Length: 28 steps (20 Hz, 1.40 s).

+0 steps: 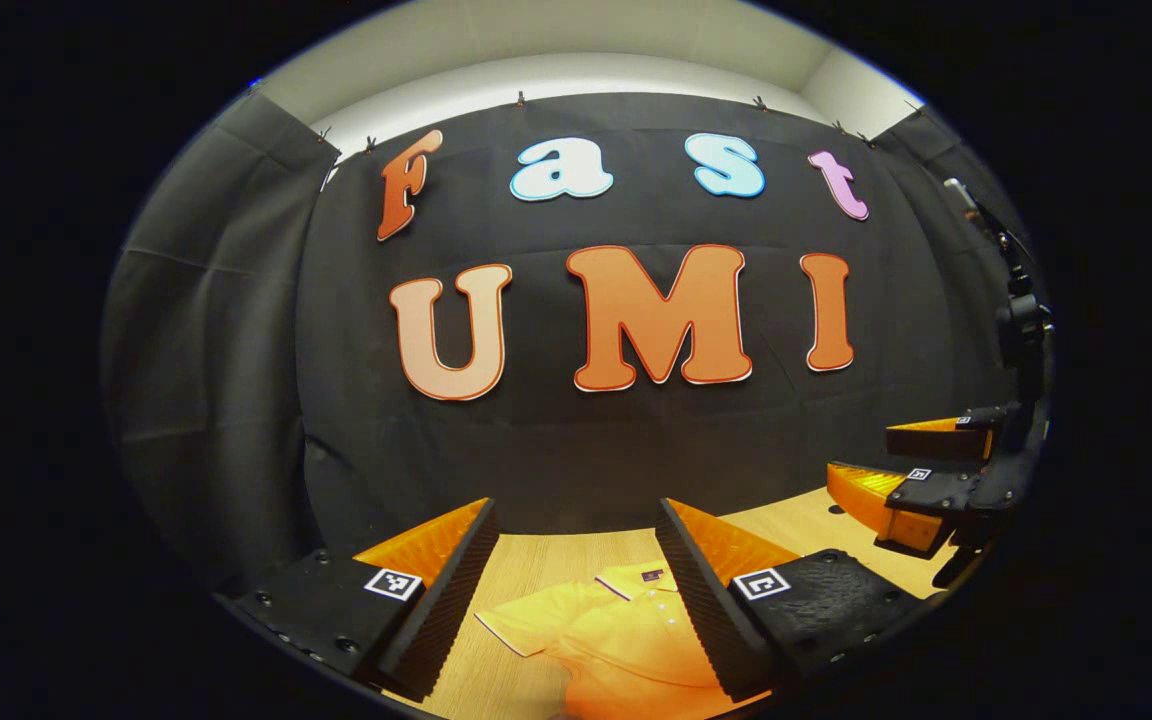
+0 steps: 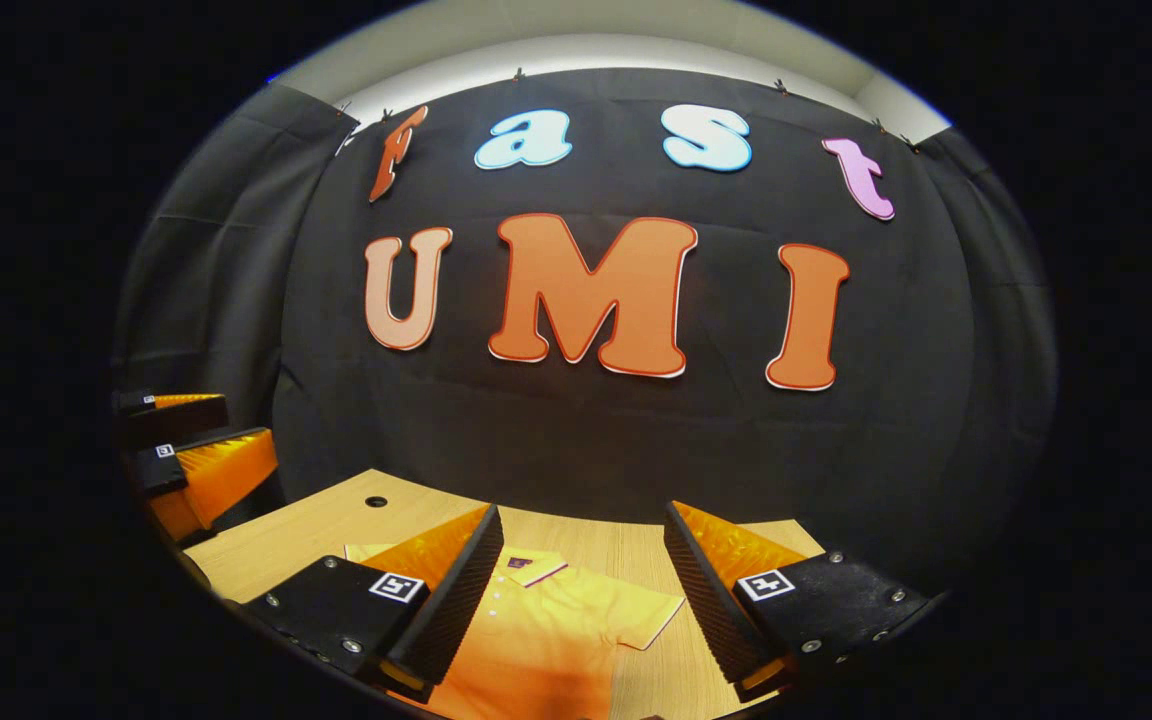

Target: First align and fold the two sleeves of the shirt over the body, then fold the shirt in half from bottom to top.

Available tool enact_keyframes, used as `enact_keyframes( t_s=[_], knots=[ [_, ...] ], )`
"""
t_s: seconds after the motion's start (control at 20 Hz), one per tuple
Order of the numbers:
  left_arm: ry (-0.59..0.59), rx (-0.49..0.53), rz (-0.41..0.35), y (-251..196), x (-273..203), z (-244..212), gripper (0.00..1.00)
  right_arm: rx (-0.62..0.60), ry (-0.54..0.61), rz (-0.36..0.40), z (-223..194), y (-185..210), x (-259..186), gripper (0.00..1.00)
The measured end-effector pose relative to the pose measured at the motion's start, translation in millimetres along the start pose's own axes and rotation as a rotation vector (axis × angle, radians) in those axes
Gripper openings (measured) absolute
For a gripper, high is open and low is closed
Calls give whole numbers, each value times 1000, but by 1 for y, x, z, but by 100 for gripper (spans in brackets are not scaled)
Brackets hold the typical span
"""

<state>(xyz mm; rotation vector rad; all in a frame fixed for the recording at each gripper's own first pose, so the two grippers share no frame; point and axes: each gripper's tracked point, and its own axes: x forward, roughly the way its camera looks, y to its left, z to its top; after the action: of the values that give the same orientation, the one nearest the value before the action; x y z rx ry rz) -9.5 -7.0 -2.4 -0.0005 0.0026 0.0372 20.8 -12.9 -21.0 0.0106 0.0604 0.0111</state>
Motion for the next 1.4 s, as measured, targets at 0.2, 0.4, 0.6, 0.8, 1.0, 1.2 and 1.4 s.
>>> enact_keyframes(
  t_s=[0.2, 0.4, 0.6, 0.8, 1.0, 1.2, 1.4],
  knots=[
    [1, 27, 15, 1, -6, 0, 97, -1, 109, -28, -27, -20, 18, 98],
    [2, 58, 37, 3, -19, 1, 97, -19, 170, -38, -45, -32, 41, 98],
    [4, 81, 115, 20, -31, 1, 99, 5, 284, -33, -70, -41, 65, 98],
    [33, 81, 170, 25, -38, -8, 99, 16, 382, -14, -97, -53, 87, 98],
    [62, 82, 216, 26, -46, -14, 99, 53, 542, 3, -139, -64, 104, 98],
    [100, 94, 270, 30, -51, -22, 99, 37, 668, 10, -180, -74, 121, 98],
    [123, 103, 304, 30, -59, -27, 99, 72, 814, 42, -220, -75, 135, 98]
  ],
)
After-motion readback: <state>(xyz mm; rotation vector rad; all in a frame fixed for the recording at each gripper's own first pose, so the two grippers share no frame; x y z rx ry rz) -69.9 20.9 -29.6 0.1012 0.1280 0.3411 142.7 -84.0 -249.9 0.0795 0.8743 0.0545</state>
